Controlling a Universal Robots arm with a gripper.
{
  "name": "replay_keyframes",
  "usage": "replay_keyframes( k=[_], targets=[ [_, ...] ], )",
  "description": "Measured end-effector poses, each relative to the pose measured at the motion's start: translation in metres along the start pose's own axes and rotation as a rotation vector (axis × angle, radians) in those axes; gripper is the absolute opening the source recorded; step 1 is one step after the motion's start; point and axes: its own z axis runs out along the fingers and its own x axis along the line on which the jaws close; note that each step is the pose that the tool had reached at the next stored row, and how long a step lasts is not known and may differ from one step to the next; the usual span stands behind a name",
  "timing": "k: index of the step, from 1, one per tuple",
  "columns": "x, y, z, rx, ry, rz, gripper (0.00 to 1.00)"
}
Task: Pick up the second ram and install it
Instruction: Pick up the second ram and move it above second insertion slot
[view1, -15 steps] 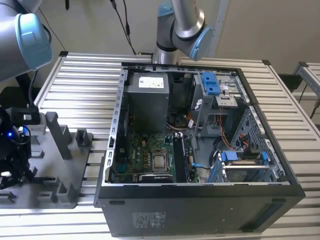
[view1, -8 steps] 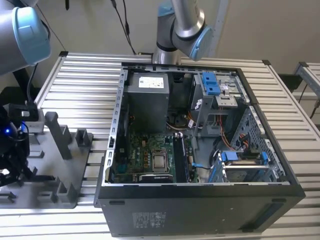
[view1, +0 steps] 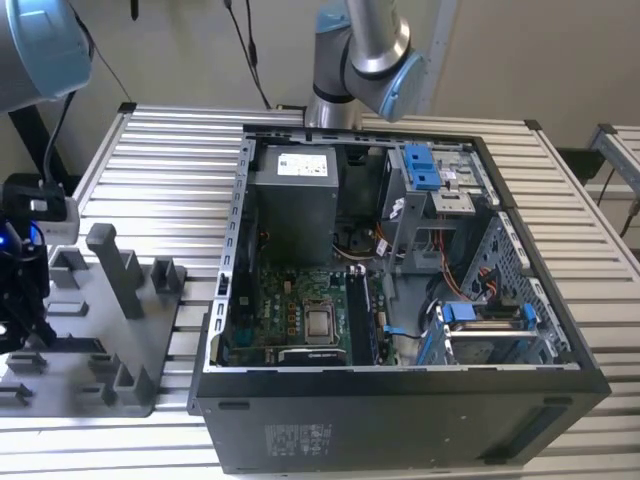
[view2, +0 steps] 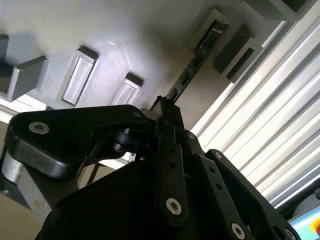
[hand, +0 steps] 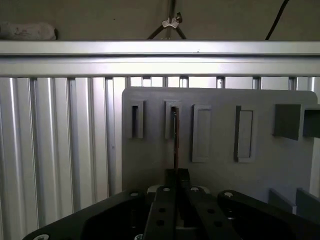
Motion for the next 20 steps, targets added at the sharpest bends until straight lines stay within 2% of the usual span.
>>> replay_keyframes(
  k=[5,12,20],
  targets=[
    [-0.0003,0.0002,-0.011,0.0,0.0,0.0,0.14],
    [-0.0008,0.0005,-0.035,-0.0001,0.0001,0.0,0.14],
    [-0.0014,0.0008,-0.0589,0.0,0.0001,0.0,0.14]
  ],
)
